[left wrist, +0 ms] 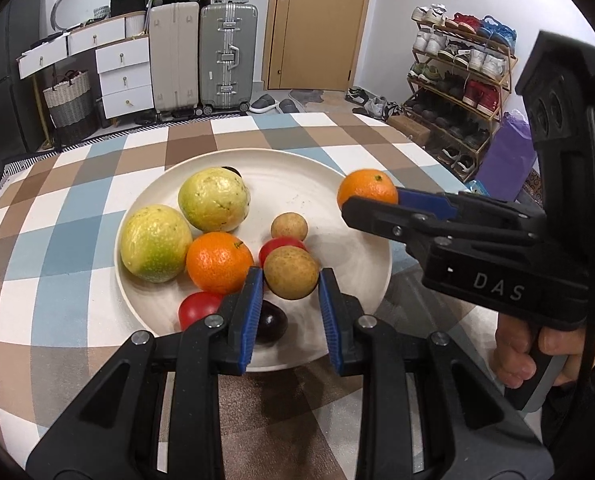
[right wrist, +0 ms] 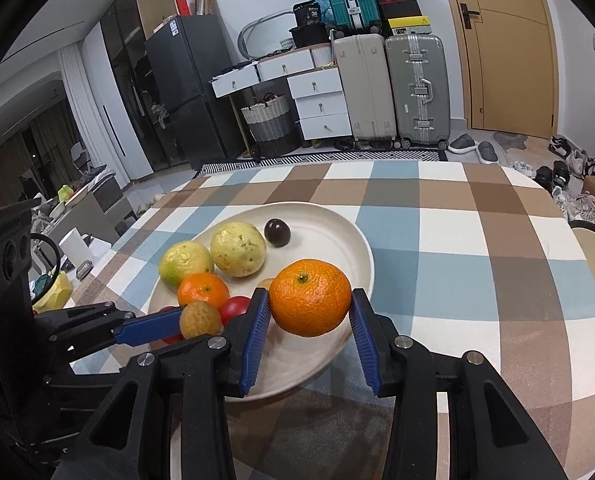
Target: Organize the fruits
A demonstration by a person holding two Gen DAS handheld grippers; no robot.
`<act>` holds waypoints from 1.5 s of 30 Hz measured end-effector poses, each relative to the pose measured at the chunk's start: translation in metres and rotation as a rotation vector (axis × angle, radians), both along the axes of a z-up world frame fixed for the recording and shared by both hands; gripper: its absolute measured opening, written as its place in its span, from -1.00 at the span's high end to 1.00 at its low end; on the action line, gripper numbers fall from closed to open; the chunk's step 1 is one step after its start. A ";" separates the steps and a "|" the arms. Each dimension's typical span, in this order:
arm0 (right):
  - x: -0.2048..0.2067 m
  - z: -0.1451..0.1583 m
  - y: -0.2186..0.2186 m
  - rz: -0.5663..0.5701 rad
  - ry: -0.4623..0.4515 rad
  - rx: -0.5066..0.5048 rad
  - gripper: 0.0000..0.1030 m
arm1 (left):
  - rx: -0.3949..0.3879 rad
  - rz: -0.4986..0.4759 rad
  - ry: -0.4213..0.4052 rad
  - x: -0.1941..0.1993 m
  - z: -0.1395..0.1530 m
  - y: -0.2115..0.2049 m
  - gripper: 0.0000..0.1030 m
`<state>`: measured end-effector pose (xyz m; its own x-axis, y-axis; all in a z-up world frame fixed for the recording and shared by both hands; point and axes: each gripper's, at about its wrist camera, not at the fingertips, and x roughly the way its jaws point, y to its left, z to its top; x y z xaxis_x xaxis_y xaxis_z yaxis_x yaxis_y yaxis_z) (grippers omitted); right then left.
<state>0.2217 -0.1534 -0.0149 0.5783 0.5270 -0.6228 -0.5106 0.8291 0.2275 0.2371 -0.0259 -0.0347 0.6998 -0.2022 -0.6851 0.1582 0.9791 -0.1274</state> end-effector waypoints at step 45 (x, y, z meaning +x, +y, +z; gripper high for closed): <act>-0.092 0.017 -0.024 0.043 -0.163 0.025 -1.00 | -0.040 0.222 -0.166 -0.086 0.019 0.075 -0.98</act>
<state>0.1300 -0.1778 0.0022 0.6471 0.5678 -0.5088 -0.5776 0.8007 0.1589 0.1515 0.0488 -0.0154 0.8323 -0.0555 -0.5516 -0.0381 0.9869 -0.1567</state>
